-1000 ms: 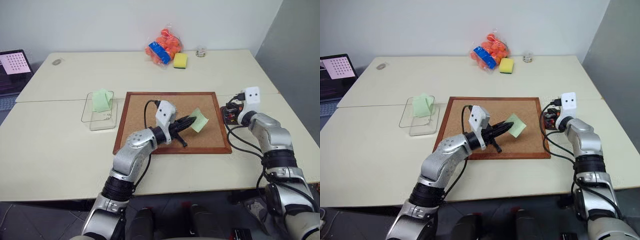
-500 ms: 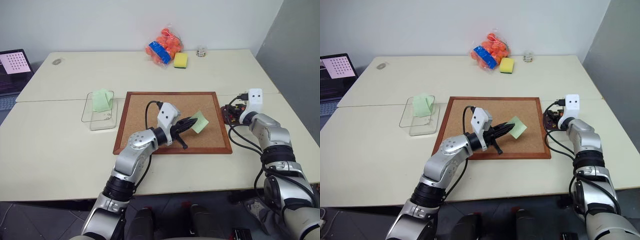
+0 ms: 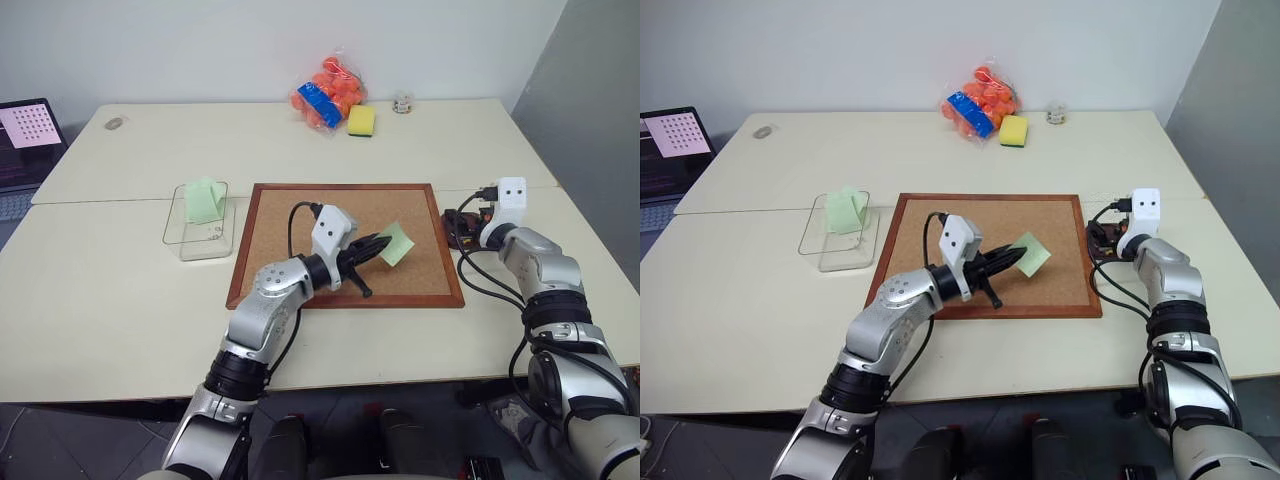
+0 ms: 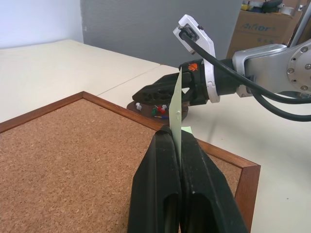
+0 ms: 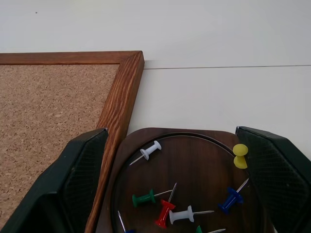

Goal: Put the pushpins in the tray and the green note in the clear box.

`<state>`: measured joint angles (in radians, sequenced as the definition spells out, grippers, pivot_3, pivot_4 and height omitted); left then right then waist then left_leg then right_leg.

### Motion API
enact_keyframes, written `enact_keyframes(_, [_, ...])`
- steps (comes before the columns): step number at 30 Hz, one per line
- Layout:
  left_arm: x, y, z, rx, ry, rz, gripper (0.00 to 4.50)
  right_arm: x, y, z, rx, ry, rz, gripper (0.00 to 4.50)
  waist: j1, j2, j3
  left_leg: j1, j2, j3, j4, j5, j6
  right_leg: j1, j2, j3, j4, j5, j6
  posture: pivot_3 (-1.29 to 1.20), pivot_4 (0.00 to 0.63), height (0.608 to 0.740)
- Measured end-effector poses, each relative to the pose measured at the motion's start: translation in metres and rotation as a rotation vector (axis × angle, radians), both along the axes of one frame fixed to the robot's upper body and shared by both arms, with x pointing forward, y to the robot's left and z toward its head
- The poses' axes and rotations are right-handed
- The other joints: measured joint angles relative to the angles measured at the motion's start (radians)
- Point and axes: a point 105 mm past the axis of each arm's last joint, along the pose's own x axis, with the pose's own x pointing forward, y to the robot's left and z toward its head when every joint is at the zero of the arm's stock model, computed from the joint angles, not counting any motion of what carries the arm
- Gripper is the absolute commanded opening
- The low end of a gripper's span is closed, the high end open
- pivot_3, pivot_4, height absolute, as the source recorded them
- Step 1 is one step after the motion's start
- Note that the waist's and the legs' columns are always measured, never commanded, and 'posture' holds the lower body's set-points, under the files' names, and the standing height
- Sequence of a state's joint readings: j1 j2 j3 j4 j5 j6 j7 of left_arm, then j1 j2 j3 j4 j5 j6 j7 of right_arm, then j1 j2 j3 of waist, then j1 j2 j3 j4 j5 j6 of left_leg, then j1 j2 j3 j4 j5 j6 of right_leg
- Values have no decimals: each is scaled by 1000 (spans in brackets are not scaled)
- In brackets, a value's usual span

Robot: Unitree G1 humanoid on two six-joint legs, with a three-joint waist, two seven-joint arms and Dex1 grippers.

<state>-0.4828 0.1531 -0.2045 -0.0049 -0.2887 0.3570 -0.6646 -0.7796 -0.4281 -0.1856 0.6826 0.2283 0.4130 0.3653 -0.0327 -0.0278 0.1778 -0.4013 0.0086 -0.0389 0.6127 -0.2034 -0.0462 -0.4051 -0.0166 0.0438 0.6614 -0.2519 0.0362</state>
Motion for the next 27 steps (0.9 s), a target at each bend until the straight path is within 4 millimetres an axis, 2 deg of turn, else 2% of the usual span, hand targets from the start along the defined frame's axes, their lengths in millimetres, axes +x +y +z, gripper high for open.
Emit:
enact_keyframes(15, [3, 4, 1, -5, -1, 20, 0, 1, 7, -7, 109, 64, 0, 4473, 0, 0, 0, 0, 0, 0, 0, 0, 0, 0, 0, 0, 0, 0, 0, 0, 150, 740])
enact_keyframes(18, [3, 5, 1, -8, -9, 22, 0, 2, 5, 0, 85, 21, 5, 4473, 0, 0, 0, 0, 0, 0, 0, 0, 0, 0, 0, 0, 0, 0, 0, 0, 150, 740])
enact_keyframes(21, [4, 6, 1, -8, -9, 30, 0, 1, 9, 18, 54, -58, 57, 4473, -1, 0, 0, 0, 0, 0, 0, 0, 0, 0, 0, 0, 0, 0, 0, 0, 150, 740])
enact_keyframes(23, [7, 8, 2, -18, -9, 58, 0, -13, 23, 37, -2, -149, 204, 4473, 1, 0, 0, 0, 0, -1, 0, 0, 0, 0, 0, -1, 0, -1, 1, 0, 150, 740])
enact_keyframes(24, [11, 15, 4, -24, -9, 98, 0, -26, 38, 46, -26, -201, 332, 4473, 1, 0, 0, 0, 0, -1, 0, 0, 0, 0, 0, -2, 0, -1, 2, 0, 150, 740])
enact_keyframes(27, [26, 38, 10, -45, -19, 257, 0, -67, 69, 54, -90, -263, 607, 4473, 1, 0, 0, -1, 1, -2, 0, 0, 1, 0, 0, -2, 0, -3, 5, 0, 150, 740])
